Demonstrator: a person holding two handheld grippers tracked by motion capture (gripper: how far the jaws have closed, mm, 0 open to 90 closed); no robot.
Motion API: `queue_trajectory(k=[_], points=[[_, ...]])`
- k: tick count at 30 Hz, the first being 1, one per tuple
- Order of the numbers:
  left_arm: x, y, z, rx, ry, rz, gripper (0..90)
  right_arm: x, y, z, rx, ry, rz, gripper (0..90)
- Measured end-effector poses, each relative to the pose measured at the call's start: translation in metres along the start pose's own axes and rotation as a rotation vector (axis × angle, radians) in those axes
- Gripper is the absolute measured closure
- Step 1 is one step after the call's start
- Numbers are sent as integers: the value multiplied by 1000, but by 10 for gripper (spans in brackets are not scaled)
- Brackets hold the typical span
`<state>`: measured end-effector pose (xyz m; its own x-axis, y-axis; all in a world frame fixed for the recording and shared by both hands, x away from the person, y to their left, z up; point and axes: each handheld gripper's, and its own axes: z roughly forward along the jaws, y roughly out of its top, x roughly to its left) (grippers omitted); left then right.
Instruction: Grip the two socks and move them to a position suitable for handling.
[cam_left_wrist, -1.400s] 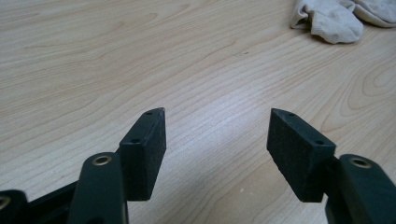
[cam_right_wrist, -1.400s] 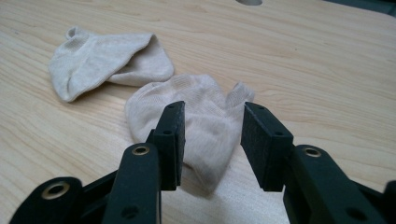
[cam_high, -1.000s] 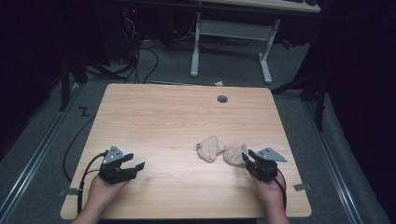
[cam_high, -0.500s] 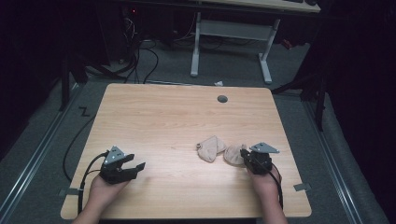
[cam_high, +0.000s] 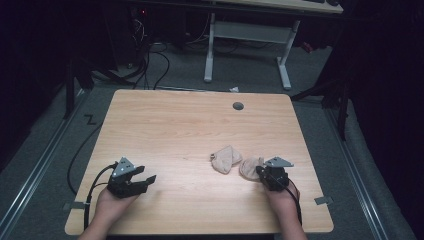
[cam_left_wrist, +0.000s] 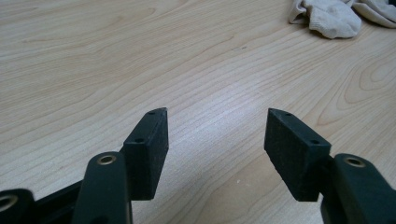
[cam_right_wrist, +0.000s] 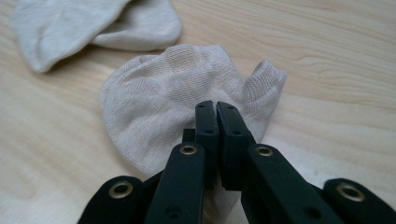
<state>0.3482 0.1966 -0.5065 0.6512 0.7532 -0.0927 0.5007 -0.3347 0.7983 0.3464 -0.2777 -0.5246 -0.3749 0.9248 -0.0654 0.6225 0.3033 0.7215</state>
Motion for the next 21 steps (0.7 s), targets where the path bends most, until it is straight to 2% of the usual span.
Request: queue_trajectory(k=[8, 21], points=[[-1, 1, -1, 0, 0, 2, 408, 15, -9, -14, 12, 55, -44, 886], [-3, 1, -1, 3, -4, -8, 418, 56, -2, -12, 17, 157, -159, 888]])
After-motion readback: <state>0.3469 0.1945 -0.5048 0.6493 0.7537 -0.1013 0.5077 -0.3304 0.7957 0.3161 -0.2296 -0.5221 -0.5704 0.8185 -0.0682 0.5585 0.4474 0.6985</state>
